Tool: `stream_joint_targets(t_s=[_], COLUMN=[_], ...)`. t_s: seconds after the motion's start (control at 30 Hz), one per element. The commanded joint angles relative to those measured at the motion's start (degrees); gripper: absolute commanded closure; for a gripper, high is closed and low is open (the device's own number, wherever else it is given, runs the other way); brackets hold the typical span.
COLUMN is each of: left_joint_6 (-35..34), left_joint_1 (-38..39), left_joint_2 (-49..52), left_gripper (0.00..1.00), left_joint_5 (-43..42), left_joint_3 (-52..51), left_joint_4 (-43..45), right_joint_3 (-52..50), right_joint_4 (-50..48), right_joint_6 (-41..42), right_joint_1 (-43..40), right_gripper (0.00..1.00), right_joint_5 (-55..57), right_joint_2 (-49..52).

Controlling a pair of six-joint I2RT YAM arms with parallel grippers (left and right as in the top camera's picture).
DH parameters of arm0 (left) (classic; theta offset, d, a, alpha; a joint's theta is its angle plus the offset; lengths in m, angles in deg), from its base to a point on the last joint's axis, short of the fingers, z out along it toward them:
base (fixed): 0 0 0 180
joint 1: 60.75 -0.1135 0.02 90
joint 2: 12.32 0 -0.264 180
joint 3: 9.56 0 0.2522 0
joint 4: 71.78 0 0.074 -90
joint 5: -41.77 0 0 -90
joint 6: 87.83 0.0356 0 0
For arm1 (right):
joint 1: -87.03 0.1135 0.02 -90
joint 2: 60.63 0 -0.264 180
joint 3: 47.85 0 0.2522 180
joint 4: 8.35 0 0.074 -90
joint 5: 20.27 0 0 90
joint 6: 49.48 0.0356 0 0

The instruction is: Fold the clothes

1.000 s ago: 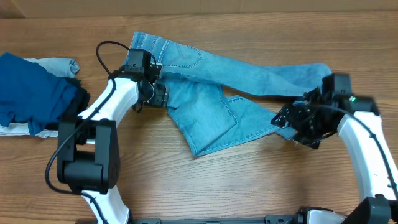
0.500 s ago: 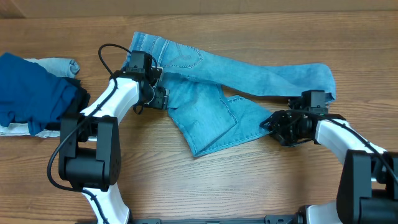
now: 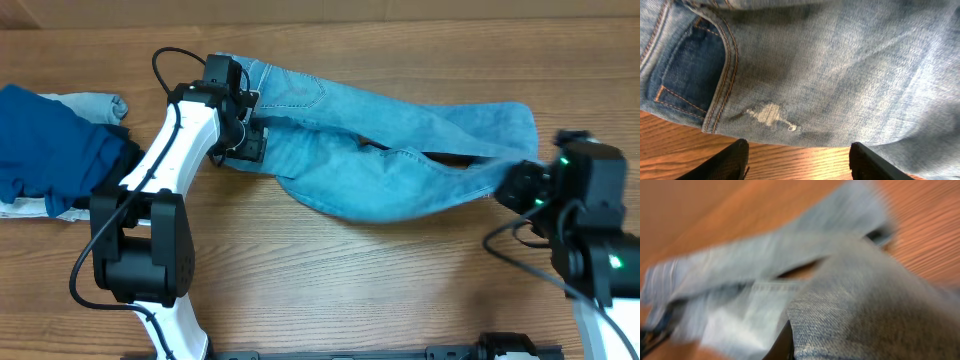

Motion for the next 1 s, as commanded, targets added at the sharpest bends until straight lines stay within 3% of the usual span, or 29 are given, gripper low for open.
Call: stream_joint_targets(t_s=[0.0,0.17,0.3,0.37,0.6,0.67,0.77,0.8,0.83,0.87,0.97], left_joint_6=[0.3,0.3,1.3,1.3,1.3,1.3,1.2,1.2,1.5,3.1,4.8], left_joint_1=[-0.4,-0.4,-0.4,-0.4,1.7,2.6,3.3,3.5,3.6,3.6,1.5], left_joint_2=[-0.7,-0.7,-0.7,-0.7,-0.6,-0.6,-0.6,-0.6,-0.6,-0.8,-2.9], left_gripper=[0.32,0.32,0.23,0.21,0.22,0.29,0.48,0.64,0.89,0.96,0.96], left_joint_5=[-1.3,-3.7,-3.7,-3.7,-7.8,-8.3,-8.7,-8.8,-10.4,-12.7,-12.5], left_joint_3=[1.1,1.1,1.1,1.1,-2.2,-5.8,-10.9,-11.5,-11.5,-10.2,0.4], left_joint_4=[-0.2,-1.9,-1.0,-1.0,0.0,3.5,8.8,9.2,8.6,5.7,-7.8], right_joint_3=[2.1,8.3,18.9,19.7,19.7,19.7,19.7,19.7,19.7,19.7,19.7], right_joint_4=[0.3,-0.3,1.3,3.8,7.7,7.7,7.7,7.7,7.7,7.7,6.9], right_joint_6=[0.2,3.4,3.3,3.1,2.6,2.6,2.7,2.7,2.7,2.7,2.6], right_joint_1=[-0.1,-6.6,-26.4,-32.0,-32.3,-32.3,-32.3,-32.3,-32.3,-32.3,-32.3], right_gripper=[0.96,0.96,0.96,0.96,0.96,0.96,0.96,0.96,0.96,0.96,0.96], right_joint_5=[15.5,19.8,6.7,-1.3,-3.7,-4.5,-4.6,-4.6,-4.6,-4.6,-4.6], right_joint_2=[-0.5,2.9,10.5,15.7,22.8,22.8,22.8,22.8,22.8,22.8,22.8])
